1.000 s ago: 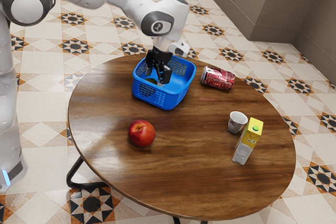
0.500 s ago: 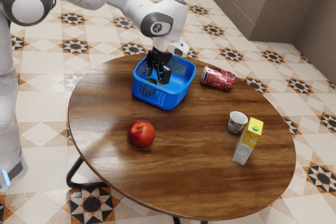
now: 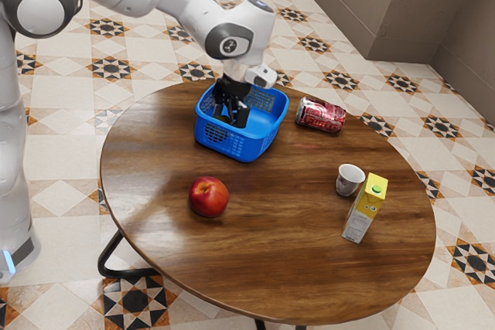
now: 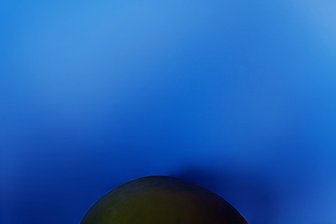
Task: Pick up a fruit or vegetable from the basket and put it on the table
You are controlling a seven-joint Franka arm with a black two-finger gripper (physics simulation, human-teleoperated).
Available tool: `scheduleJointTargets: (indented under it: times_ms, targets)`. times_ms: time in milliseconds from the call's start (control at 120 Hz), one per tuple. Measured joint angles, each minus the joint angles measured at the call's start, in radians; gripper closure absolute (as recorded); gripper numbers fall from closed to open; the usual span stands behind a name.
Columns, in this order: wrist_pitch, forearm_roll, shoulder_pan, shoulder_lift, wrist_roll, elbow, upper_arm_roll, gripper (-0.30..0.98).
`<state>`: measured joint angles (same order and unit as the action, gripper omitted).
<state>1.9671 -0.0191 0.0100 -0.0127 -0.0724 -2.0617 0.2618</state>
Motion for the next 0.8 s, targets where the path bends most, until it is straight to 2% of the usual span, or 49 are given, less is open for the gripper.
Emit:
scheduleJointTargets:
  times_ms: [533,658,800]
  targets:
    - [0.014,-0.001,0.005,0.008,-0.009,-0.016,0.005,0.01]
    - [0.02,0.0,0.003,0.007,-0.008,-0.016,0.005,0.24]
    - [0.028,0.005,0.002,0.007,-0.004,-0.016,0.008,0.35]
